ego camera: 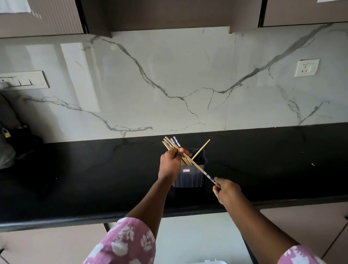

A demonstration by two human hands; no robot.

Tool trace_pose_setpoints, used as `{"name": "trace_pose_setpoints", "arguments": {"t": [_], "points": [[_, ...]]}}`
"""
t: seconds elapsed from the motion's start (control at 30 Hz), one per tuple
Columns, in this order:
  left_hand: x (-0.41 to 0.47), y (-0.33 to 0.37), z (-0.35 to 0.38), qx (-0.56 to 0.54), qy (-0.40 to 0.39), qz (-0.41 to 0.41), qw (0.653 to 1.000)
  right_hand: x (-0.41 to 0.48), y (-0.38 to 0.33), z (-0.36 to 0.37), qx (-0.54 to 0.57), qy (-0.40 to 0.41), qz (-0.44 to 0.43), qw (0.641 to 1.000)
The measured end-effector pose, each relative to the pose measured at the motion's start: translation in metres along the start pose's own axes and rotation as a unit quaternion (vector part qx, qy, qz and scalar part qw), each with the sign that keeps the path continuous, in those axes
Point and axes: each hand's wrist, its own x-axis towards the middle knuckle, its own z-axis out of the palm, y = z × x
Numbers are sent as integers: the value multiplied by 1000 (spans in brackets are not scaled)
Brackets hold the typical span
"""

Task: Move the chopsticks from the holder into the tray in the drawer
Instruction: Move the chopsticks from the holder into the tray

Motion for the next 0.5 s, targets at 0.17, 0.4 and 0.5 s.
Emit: {"name": "trace_pose_setpoints", "arguments": {"t": [0.17,0.4,0.5], "points": [[0,3,-2,81,-64,-22,994,-4,2,14,-203,-38,-226,952],[-8,-11,-1,78,-107,-39,990,-19,10,22,-384,-211,-455,775],[-13,-26,-4,93,-114,-50,988,-13,21,22,-410,-227,-434,770]]}}
